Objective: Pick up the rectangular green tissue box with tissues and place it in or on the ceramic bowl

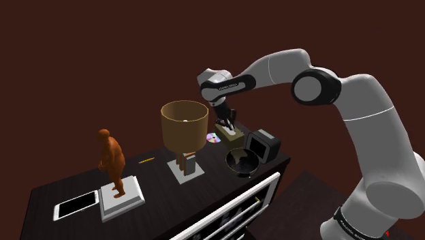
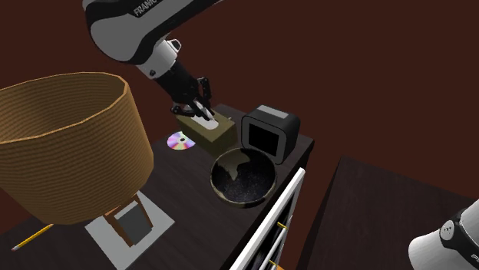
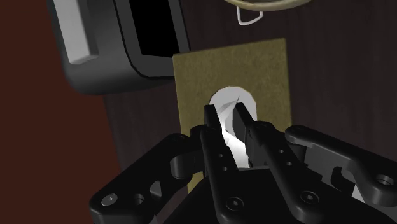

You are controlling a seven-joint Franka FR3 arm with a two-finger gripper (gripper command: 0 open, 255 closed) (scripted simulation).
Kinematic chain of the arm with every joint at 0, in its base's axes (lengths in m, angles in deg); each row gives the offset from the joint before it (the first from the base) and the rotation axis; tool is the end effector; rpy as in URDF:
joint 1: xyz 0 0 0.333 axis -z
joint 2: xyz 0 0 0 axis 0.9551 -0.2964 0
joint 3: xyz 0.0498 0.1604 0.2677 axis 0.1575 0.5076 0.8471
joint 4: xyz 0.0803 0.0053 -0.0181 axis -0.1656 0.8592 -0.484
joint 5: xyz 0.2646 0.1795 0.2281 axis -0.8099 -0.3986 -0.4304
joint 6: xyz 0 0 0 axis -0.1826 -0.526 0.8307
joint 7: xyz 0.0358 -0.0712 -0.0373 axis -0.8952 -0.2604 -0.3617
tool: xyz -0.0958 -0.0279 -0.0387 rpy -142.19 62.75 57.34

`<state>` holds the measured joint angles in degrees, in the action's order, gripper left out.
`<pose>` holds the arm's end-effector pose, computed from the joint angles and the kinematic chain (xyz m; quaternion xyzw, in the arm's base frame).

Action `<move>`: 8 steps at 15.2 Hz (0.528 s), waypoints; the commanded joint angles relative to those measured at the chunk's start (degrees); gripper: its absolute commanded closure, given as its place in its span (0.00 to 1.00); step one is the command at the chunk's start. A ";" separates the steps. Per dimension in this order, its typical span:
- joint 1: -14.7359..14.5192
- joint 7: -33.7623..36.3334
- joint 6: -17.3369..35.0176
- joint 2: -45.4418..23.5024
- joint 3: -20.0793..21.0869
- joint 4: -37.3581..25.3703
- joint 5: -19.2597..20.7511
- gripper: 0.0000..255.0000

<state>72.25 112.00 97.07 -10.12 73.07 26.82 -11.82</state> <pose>0.6876 0.0327 0.2949 0.9460 -0.1648 -0.1730 0.2190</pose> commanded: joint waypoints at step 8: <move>-0.34 -1.66 -5.18 2.18 0.05 -3.25 -0.21 1.00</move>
<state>71.97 110.50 92.51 -8.22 73.11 23.90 -12.01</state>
